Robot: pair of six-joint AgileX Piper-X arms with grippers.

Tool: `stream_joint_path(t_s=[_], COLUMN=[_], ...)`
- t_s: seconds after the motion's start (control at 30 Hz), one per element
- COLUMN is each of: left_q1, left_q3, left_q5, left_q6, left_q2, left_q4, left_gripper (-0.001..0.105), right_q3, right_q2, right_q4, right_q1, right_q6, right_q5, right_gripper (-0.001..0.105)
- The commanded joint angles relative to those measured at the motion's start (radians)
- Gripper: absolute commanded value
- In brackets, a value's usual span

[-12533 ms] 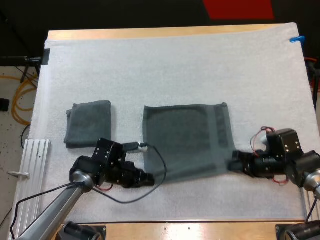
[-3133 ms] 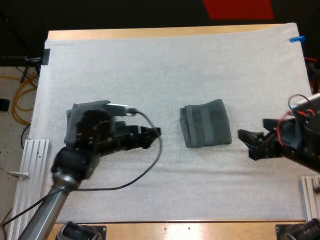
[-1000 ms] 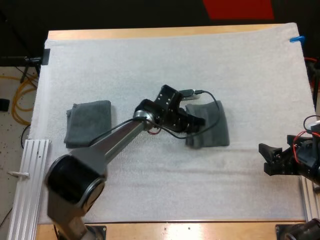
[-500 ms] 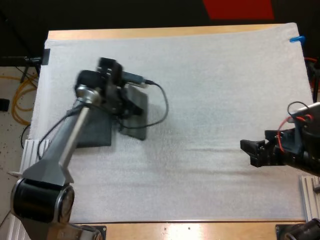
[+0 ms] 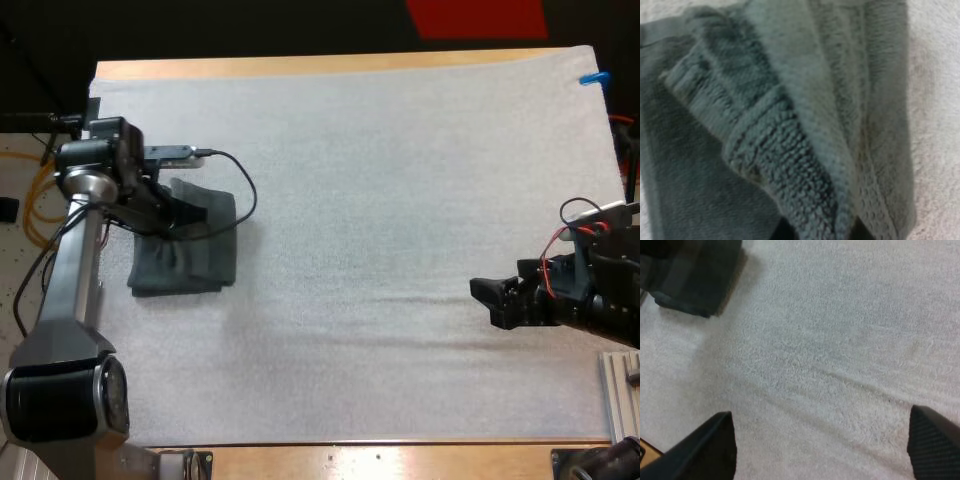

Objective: Pick towel from pile fold and stack

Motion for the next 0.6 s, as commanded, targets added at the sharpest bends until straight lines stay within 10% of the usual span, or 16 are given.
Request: stream_joint_path(t_s=[0.0,0.57], left_q1=[0.008,0.112], left_q3=[-0.007,-0.007], left_q5=[0.011,0.013], left_q6=[0.005,0.06], left_q2=[-0.018,-0.022], left_q4=[0.01,-0.032], left_gripper=[0.0,0.004], right_q3=[0.002,0.014], right_q2=[-0.003,-0.003], right_q4=[-0.005,-0.005], right_q1=[0.002,0.002], right_q6=[-0.001,0.003], right_q5=[-0.008,-0.012], right_gripper=[0.069,0.069])
